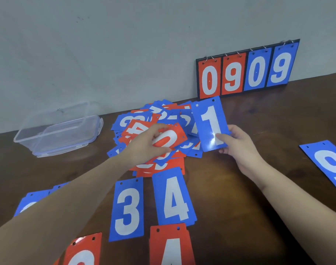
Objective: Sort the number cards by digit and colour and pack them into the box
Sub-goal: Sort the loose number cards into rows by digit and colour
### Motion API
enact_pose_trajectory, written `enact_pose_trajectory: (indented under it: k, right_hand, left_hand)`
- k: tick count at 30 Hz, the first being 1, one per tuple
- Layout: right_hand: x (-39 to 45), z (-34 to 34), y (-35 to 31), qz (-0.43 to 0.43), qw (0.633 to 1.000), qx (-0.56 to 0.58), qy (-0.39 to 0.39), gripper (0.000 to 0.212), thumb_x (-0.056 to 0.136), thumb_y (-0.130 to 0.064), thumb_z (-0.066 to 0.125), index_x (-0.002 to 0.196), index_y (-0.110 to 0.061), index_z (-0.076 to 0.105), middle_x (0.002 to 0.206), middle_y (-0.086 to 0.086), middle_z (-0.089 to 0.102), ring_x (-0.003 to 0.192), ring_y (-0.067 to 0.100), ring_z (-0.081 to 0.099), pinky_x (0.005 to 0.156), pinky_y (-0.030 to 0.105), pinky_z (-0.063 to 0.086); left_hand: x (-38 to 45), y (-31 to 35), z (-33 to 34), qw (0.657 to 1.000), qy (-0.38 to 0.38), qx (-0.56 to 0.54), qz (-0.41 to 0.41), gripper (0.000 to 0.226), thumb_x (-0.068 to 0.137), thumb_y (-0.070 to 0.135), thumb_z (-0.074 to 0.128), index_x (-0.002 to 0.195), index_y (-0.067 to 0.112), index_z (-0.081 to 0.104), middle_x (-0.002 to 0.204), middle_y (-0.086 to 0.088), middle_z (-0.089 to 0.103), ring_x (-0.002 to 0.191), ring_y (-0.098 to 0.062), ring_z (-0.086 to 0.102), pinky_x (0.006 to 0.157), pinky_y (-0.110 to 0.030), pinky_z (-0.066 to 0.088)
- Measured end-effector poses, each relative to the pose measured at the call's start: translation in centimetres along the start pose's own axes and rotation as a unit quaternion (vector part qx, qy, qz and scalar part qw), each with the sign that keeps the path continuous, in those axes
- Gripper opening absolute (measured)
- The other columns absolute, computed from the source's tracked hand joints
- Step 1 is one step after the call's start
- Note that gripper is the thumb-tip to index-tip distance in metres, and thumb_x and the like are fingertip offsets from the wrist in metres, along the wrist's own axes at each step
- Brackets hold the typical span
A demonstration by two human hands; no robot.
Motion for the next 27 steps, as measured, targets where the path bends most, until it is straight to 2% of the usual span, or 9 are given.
enact_pose_trajectory:
  k: [3, 6, 11, 14, 17, 19, 21, 23, 27]
  right_hand:
    - [-1.2, 0.9, 0.2, 0.009, 1.0, 0.003, -0.017, 0.023, 0.096, -0.011, 0.063, 0.117, -0.021, 0.063, 0.113, 0.0, 0.073, 0.094, 0.02, 0.07, 0.069, 0.033, 0.055]
    - [-2.3, 2.2, 0.0, 0.016, 0.999, -0.005, -0.043, 0.033, 0.095, -0.008, 0.06, 0.124, -0.024, 0.059, 0.118, 0.0, 0.072, 0.104, 0.023, 0.071, 0.082, 0.045, 0.059]
    - [-4.0, 5.8, -1.2, 0.038, 0.998, -0.008, -0.042, 0.017, 0.1, -0.016, 0.053, 0.112, -0.026, 0.058, 0.109, -0.004, 0.073, 0.086, 0.017, 0.07, 0.061, 0.032, 0.047]
    - [-5.2, 8.9, -1.5, 0.065, 0.995, -0.025, -0.066, 0.014, 0.104, -0.021, 0.049, 0.097, -0.028, 0.06, 0.096, -0.013, 0.073, 0.081, 0.015, 0.066, 0.064, 0.033, 0.046]
    - [-6.5, 12.3, -1.3, 0.091, 0.988, -0.067, -0.105, 0.025, 0.101, -0.039, 0.055, 0.121, -0.025, 0.061, 0.13, -0.005, 0.062, 0.112, 0.018, 0.061, 0.072, 0.037, 0.053]
    - [-7.5, 14.5, -0.9, 0.095, 0.981, -0.086, -0.143, 0.032, 0.096, -0.048, 0.06, 0.113, -0.022, 0.061, 0.131, -0.002, 0.063, 0.114, 0.02, 0.064, 0.081, 0.043, 0.056]
    - [-8.9, 16.7, -0.9, 0.082, 0.974, -0.098, -0.185, 0.024, 0.101, -0.036, 0.058, 0.102, -0.012, 0.058, 0.111, 0.005, 0.071, 0.098, 0.023, 0.072, 0.083, 0.046, 0.057]
    - [-10.1, 18.5, -0.9, 0.063, 0.97, -0.106, -0.21, 0.009, 0.103, -0.019, 0.057, 0.11, -0.015, 0.06, 0.105, 0.0, 0.075, 0.09, 0.019, 0.075, 0.081, 0.043, 0.059]
    - [-12.5, 22.2, -0.8, 0.046, 0.956, -0.118, -0.263, 0.047, 0.097, 0.003, 0.058, 0.131, -0.029, 0.048, 0.111, -0.005, 0.076, 0.095, 0.021, 0.075, 0.09, 0.052, 0.058]
  left_hand:
    - [-1.6, -0.4, -0.7, 0.995, 0.026, -0.09, -0.034, 0.074, 0.085, 0.039, 0.078, 0.145, 0.043, 0.035, 0.123, 0.014, 0.046, 0.113, -0.008, 0.048, 0.076, -0.011, 0.044]
    - [-4.1, -1.7, -2.0, 0.981, 0.068, -0.165, -0.08, 0.061, 0.091, 0.045, 0.069, 0.144, 0.044, 0.039, 0.132, 0.01, 0.05, 0.117, -0.012, 0.056, 0.089, -0.025, 0.054]
    - [-9.5, -6.0, -4.6, 0.937, 0.121, -0.294, -0.143, 0.034, 0.1, 0.034, 0.06, 0.132, 0.042, 0.053, 0.126, 0.007, 0.064, 0.093, -0.011, 0.073, 0.072, -0.026, 0.061]
    - [-13.1, -8.3, -6.1, 0.912, 0.15, -0.352, -0.149, 0.029, 0.101, 0.016, 0.06, 0.123, 0.035, 0.061, 0.118, 0.004, 0.073, 0.099, -0.018, 0.073, 0.081, -0.034, 0.062]
    - [-17.3, -11.0, -7.6, 0.896, 0.173, -0.373, -0.168, 0.032, 0.099, 0.011, 0.061, 0.124, 0.03, 0.064, 0.116, 0.003, 0.074, 0.102, -0.022, 0.073, 0.086, -0.041, 0.06]
    - [-20.3, -13.0, -8.5, 0.886, 0.197, -0.375, -0.188, 0.031, 0.098, 0.01, 0.062, 0.123, 0.029, 0.065, 0.114, 0.002, 0.075, 0.101, -0.023, 0.073, 0.084, -0.041, 0.061]
    - [-23.4, -15.0, -9.4, 0.872, 0.226, -0.375, -0.219, 0.031, 0.098, 0.005, 0.061, 0.117, 0.028, 0.066, 0.11, 0.0, 0.076, 0.097, -0.023, 0.074, 0.079, -0.039, 0.063]
    - [-26.3, -16.8, -10.2, 0.856, 0.257, -0.382, -0.236, 0.033, 0.097, -0.001, 0.059, 0.119, 0.023, 0.065, 0.113, -0.009, 0.075, 0.094, -0.027, 0.073, 0.082, -0.044, 0.061]
    - [-31.6, -19.5, -11.8, 0.832, 0.321, -0.373, -0.255, 0.036, 0.096, -0.005, 0.056, 0.127, 0.012, 0.06, 0.115, -0.012, 0.073, 0.086, -0.02, 0.074, 0.074, -0.039, 0.061]
Point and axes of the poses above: each hand's wrist, its own x-axis towards the middle knuckle, its own z-axis out of the palm, y = z × x, the point moved 8 cm from there along x, towards the middle knuckle
